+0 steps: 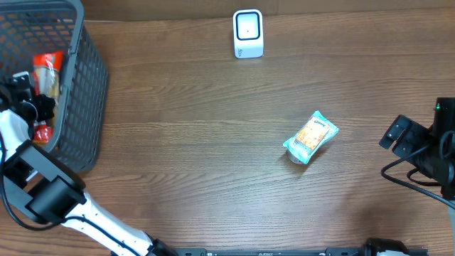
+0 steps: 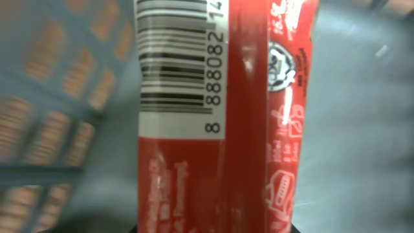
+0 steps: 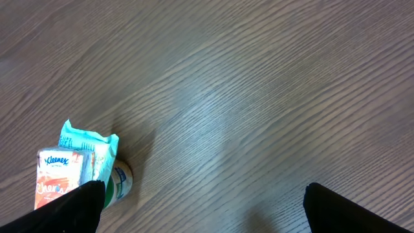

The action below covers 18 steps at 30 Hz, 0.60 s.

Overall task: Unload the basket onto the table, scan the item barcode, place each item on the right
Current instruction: 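Reach the left gripper into the basket and grasp the red snack bar, then carry the red snack bar with the left gripper to the table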

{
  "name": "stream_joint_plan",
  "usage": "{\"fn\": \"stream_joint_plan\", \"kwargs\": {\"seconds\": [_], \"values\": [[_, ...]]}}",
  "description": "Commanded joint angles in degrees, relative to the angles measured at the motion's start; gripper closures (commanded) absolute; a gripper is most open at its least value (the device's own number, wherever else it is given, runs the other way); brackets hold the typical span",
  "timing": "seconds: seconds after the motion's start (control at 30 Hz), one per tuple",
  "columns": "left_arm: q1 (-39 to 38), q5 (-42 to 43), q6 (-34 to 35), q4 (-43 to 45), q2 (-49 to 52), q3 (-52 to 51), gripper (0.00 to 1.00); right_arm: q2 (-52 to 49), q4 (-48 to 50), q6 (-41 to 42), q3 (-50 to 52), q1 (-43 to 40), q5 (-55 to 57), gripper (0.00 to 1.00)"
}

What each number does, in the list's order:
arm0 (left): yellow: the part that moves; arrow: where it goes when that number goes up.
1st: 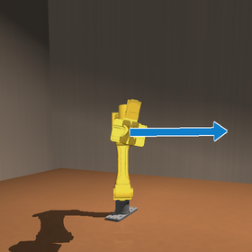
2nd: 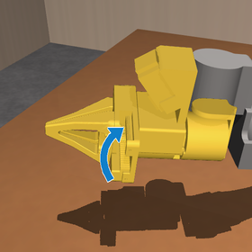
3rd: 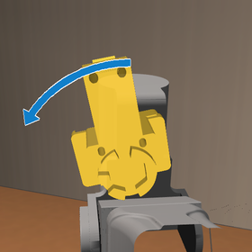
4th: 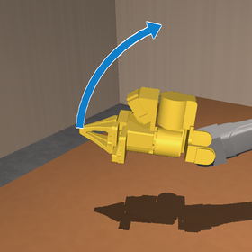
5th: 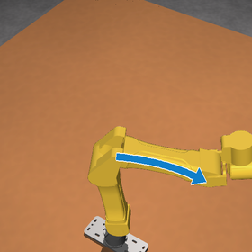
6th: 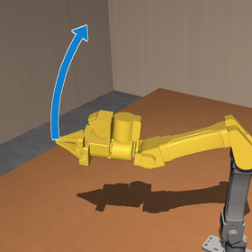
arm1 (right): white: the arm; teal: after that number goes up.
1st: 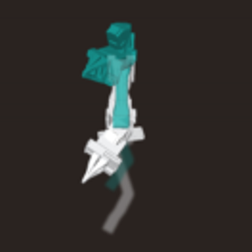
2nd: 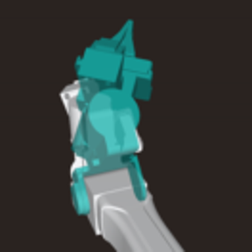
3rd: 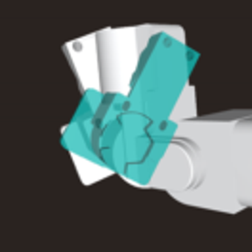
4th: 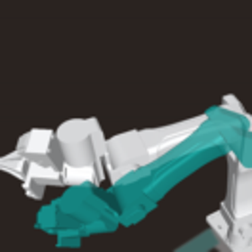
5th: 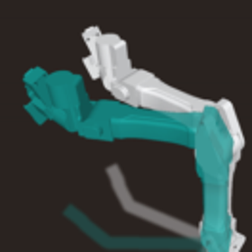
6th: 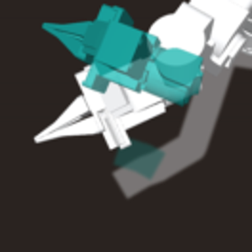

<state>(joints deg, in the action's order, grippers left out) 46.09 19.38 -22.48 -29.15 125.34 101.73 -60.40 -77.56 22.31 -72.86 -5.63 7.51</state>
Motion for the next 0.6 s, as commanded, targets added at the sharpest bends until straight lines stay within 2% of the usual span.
{"fn": "stream_joint_plan", "kwargs": {"seconds": [0.0, 0.33, 0.43, 0.57], "values": [[-0.48, 5.29, 4.46, 2.16, -13.42, 2.36, 0.96, 0.2, 0.28, 0.24, -1.09, -0.28, 0.37, 0.0], [-1.51, 7.67, 18.03, 0.85, -29.88, 2.36, 0.96, 0.2, 0.28, 0.24, -1.09, -0.28, 0.37, 0.0], [-3.32, 7.74, 25.9, 0.13, -35.56, 2.36, 0.96, 0.2, 0.28, 0.24, -1.09, -0.28, 0.37, 0.0], [-7.21, 7.72, 30.53, -3.54, -41.27, 2.36, 0.96, 0.2, 0.28, 0.24, -1.09, -0.28, 0.39, 0.0]]}}
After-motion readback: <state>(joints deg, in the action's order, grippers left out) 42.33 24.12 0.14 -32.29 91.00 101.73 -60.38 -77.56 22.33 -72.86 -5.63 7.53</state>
